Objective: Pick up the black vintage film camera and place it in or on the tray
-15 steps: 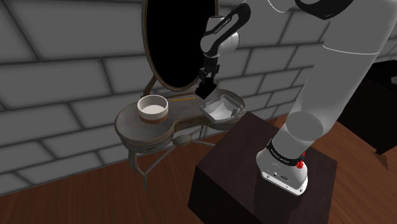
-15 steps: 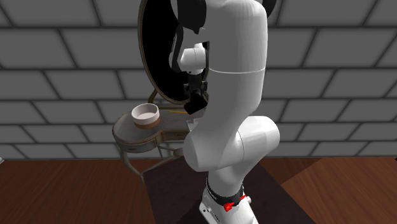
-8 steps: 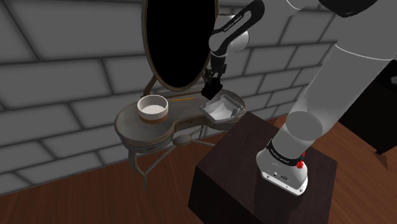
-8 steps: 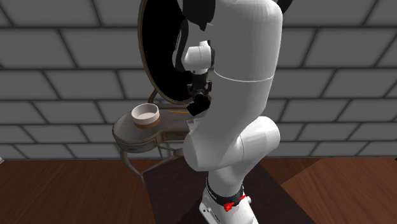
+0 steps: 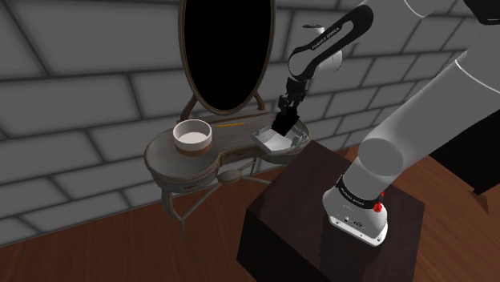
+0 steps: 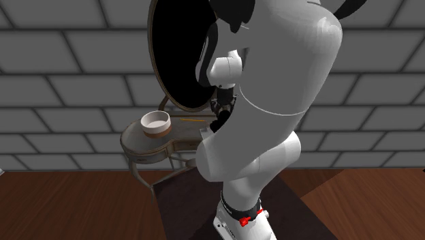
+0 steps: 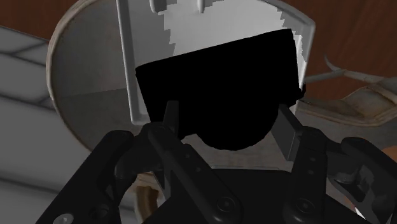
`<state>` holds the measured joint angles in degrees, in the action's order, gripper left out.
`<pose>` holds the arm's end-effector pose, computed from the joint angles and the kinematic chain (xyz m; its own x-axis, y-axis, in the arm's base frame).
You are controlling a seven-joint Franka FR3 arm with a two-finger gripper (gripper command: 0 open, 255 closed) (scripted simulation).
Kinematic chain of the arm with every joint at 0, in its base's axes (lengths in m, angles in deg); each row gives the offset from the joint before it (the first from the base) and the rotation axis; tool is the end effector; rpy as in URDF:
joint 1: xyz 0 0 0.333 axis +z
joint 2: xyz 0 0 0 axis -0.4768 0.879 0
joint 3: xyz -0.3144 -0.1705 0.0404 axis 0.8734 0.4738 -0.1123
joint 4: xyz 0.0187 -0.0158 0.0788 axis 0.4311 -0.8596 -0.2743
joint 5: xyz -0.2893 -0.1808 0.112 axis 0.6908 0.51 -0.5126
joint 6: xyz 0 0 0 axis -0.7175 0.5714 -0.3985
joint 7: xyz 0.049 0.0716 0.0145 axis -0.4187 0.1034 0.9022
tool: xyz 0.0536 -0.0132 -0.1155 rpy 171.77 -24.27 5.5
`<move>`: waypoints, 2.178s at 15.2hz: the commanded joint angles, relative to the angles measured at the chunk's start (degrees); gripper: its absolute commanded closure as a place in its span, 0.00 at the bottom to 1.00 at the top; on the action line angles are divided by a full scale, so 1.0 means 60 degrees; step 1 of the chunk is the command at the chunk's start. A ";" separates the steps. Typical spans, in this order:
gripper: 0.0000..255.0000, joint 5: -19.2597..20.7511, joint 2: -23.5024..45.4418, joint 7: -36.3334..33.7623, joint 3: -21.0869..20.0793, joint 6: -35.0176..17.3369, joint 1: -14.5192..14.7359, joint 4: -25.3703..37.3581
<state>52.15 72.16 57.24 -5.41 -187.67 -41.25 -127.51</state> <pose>0.3490 -0.1511 0.3507 0.9809 -0.1946 0.0004 -0.1946 -0.9805 0.0272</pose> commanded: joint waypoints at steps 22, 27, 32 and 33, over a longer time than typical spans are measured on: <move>0.00 -0.0148 0.1386 0.0212 0.0148 -0.2164 -0.0007 -0.0770; 0.00 -0.0045 0.0978 0.0136 0.0139 -0.1741 -0.0022 -0.0754; 0.00 0.0121 -0.0074 0.0008 0.0069 -0.0559 -0.0069 -0.0618; 0.00 0.0120 -0.0071 0.0009 0.0069 -0.0560 -0.0069 -0.0616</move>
<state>52.86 71.93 57.29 -4.98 -191.43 -41.66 -131.36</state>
